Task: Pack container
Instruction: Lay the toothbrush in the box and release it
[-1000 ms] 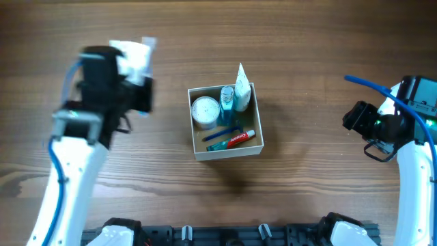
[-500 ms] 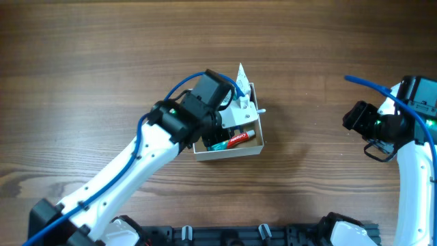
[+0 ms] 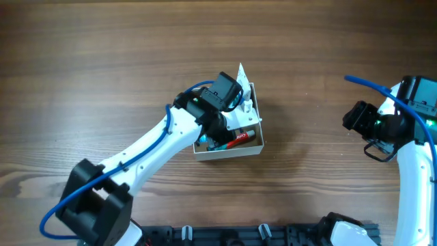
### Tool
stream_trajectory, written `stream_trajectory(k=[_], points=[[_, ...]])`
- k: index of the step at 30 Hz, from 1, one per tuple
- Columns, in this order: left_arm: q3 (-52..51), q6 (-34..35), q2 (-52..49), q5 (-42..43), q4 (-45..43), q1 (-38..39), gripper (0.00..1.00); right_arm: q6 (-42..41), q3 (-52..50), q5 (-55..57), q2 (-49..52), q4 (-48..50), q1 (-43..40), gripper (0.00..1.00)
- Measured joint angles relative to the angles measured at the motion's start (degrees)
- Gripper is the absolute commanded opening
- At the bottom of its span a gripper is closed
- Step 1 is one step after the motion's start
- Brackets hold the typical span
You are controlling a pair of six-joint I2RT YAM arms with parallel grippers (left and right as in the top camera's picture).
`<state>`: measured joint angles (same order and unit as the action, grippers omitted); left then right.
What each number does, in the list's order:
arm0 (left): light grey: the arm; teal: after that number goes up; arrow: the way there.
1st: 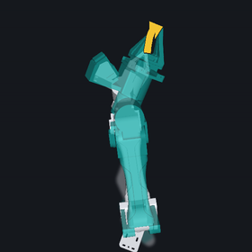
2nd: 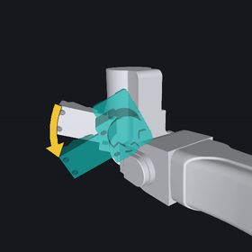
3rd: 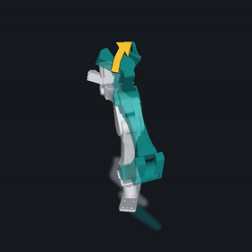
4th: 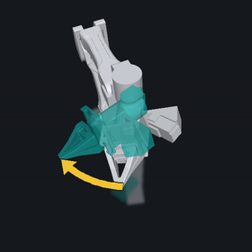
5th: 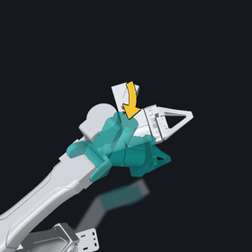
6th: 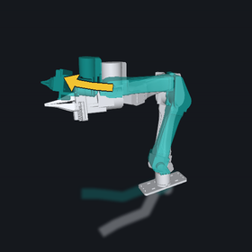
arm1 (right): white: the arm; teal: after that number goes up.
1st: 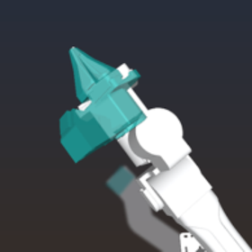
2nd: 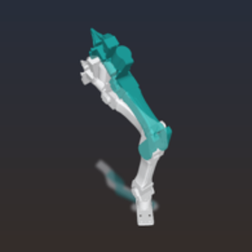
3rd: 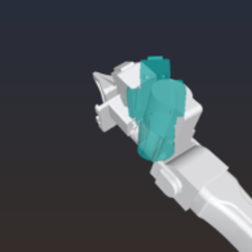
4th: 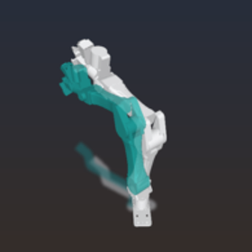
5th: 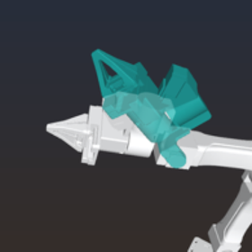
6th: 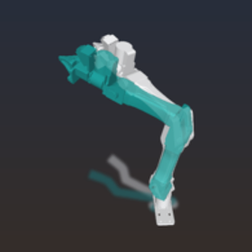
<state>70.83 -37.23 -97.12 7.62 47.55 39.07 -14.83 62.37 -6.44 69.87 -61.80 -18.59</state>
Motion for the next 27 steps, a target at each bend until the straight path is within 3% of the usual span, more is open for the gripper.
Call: stream_trajectory(k=[5,6,8,9,10,11,14,17,24,27], points=[[0.0,0.04,-2.75,0.0,-0.02,0.0,0.06,0.0,0.0,-0.02,0.0,-0.02,0.0,0.78],[0.0,0.04,-2.75,0.0,0.0,0.0,0.21,0.0,0.0,0.0,0.0,-0.02,0.0,0.78],[0.0,0.44,-2.75,0.02,-0.02,0.0,0.34,0.0,0.0,0.0,0.0,0.0,0.0,0.78],[0.0,0.44,-2.75,0.0,-0.02,0.0,0.6,0.0,0.0,0.0,0.0,0.0,0.0,0.77],[0.0,0.35,-2.75,0.0,0.0,0.0,0.66,0.02,0.0,0.0,0.0,0.0,0.0,0.78],[0.0,0.46,-2.75,-0.02,0.07,0.0,0.83,0.02,0.0,0.0,0.0,-0.02,0.0,0.78],[0.17,0.7,-2.73,-0.5,1.14,-0.02,0.88,0.2,0.0,0.0,0.0,0.0,0.0,0.77],[0.17,2.62,-1.03,-2.21,3.17,-0.11,1.0,0.2,0.0,-0.02,0.0,-0.04,0.0,0.77],[0.17,9.51,16.96,-9.14,6.23,-0.35,1.0,1.53,0.0,-0.02,0.0,0.85,0.07,0.76],[0.17,14.75,22.67,-10.47,5.75,-5.01,1.0,4.11,2.05,0.13,0.22,0.72,3.69,0.79]])
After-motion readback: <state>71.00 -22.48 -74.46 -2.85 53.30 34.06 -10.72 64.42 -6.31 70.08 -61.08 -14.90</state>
